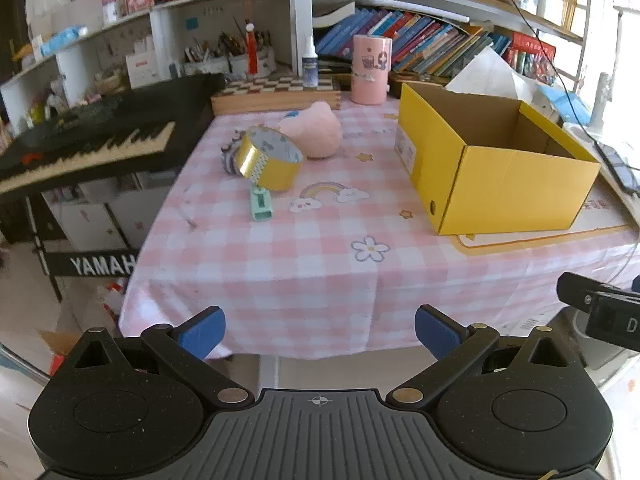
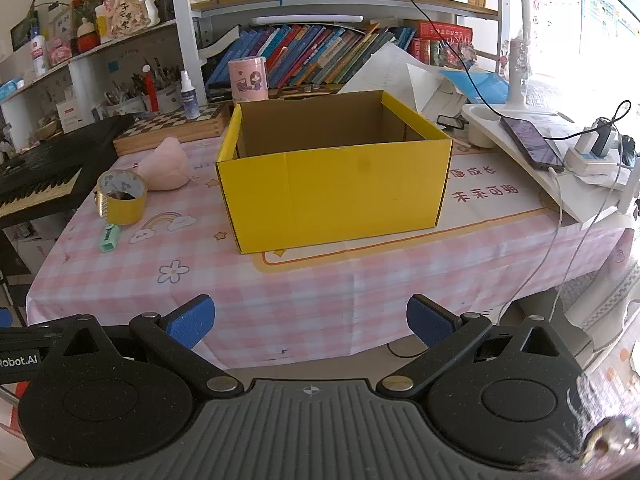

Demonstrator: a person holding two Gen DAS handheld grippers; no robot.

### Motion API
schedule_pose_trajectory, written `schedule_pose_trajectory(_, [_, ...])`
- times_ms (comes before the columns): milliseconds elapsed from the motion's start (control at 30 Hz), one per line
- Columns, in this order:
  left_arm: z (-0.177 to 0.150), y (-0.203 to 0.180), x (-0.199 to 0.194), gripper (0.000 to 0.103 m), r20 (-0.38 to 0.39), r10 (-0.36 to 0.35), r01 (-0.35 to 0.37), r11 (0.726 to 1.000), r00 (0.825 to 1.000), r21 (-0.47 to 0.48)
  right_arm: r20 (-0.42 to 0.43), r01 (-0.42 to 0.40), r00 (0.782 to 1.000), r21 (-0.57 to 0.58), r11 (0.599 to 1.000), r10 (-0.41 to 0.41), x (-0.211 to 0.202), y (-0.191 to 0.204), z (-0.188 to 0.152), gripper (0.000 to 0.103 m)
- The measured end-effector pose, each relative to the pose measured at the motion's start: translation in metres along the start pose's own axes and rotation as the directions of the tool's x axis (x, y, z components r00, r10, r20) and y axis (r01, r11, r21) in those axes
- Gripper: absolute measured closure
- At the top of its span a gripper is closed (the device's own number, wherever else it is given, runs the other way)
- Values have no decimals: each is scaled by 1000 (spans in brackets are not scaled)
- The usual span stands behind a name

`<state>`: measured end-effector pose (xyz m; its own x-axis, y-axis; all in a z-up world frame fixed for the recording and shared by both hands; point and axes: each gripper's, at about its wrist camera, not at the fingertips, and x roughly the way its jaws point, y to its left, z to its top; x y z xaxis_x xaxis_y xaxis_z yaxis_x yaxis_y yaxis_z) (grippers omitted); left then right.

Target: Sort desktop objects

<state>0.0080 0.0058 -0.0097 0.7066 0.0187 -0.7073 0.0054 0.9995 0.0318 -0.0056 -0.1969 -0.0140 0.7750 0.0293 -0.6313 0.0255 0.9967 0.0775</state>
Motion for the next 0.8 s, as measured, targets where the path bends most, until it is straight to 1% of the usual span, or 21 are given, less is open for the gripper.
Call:
schedule_pose_trajectory(100, [0,-2,-1,1,14,10,-10,1000,1000,28,1,-1,1000,1,1000,1,0,1,1,0])
schedule_pose_trajectory(167, [0,-2,0,1,11,5,-5,999,1000,36,-3,-2,1000,1,1000,2,2,1,0,0])
schedule_pose_trajectory(300, [0,-1,4,1,0,2,-2,999,1000,36,-5,1,1000,-5,1000,-1,2,2,2,0])
schedule_pose_trajectory(567, [1,-1,6,1,-7,-1,2,999,1000,45,32,13,999,-20,1000,-12,2,4,3,0])
schedule_pose_trajectory(800, [0,-5,6,1,-28,0,1,998,1000,60,24,17,1000,-7,1000,-17,3,2,3,0])
